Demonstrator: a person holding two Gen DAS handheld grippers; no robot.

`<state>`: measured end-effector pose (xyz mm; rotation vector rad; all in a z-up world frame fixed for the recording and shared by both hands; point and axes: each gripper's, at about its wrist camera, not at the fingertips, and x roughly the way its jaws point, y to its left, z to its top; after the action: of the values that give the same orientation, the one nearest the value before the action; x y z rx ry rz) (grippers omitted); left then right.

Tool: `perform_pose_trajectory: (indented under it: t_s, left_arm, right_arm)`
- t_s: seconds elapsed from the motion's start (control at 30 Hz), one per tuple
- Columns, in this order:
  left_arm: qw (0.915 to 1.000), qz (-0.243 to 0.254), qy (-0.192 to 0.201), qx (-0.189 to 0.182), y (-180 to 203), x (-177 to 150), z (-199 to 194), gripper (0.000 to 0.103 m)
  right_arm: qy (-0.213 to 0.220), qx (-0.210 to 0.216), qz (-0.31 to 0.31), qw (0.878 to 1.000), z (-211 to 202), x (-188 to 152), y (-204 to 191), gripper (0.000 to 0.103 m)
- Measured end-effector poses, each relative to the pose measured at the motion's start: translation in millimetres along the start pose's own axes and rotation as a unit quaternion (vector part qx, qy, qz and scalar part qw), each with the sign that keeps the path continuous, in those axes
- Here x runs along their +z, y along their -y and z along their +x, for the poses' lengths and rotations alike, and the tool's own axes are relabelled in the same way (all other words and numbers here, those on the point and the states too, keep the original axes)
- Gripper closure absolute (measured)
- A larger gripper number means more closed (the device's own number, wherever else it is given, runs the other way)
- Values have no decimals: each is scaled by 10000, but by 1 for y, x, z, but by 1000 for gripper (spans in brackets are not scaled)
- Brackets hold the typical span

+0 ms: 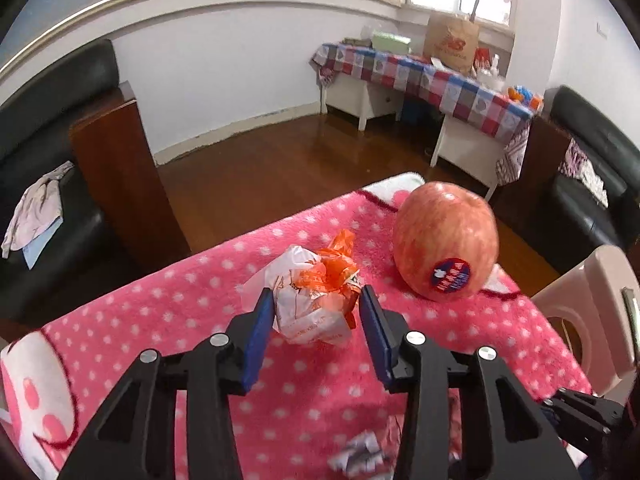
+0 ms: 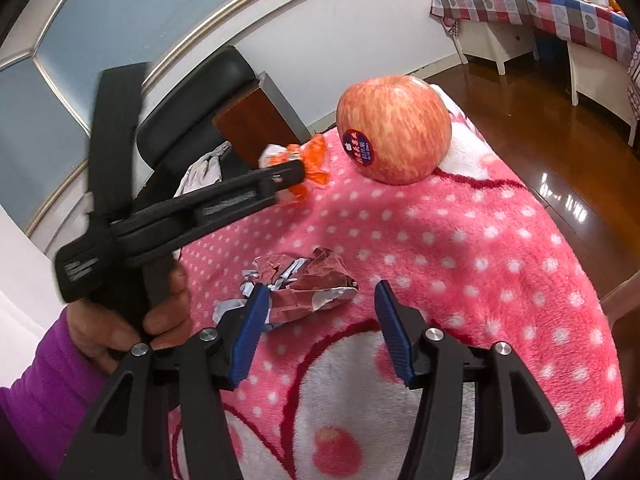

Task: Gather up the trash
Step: 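Grasp the white bag with orange tie with the left tool while the right tool grasps the foil wrapper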

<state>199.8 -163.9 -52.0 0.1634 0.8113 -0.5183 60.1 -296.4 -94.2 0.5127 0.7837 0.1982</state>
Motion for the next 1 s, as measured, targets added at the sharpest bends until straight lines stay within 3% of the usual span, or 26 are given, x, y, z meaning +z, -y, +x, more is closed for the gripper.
perform_pose_trajectory:
  t_s: [0.37, 0.6, 0.73, 0.87, 1.0]
  left_arm:
    - [9973, -591, 414, 156, -35, -46, -109, 63]
    - [9919, -1101, 559, 305, -59, -94, -175, 63]
    - [9887, -1353, 550, 343, -66, -118, -198, 63]
    - [9880, -1382, 557, 409, -67, -139, -214, 63]
    - [9864, -1480, 572, 421, -70, -158, -225, 63]
  right_arm:
    - [194, 406, 209, 9988, -17, 9, 4, 47]
    - [-500, 355, 427, 9972, 13, 39, -1, 47]
    - [-899, 432, 631, 9930, 26, 23, -6, 47]
    - [-1129, 785, 313, 9900, 9, -6, -37, 47]
    - [-1013, 690, -108, 9924, -11, -21, -54, 47]
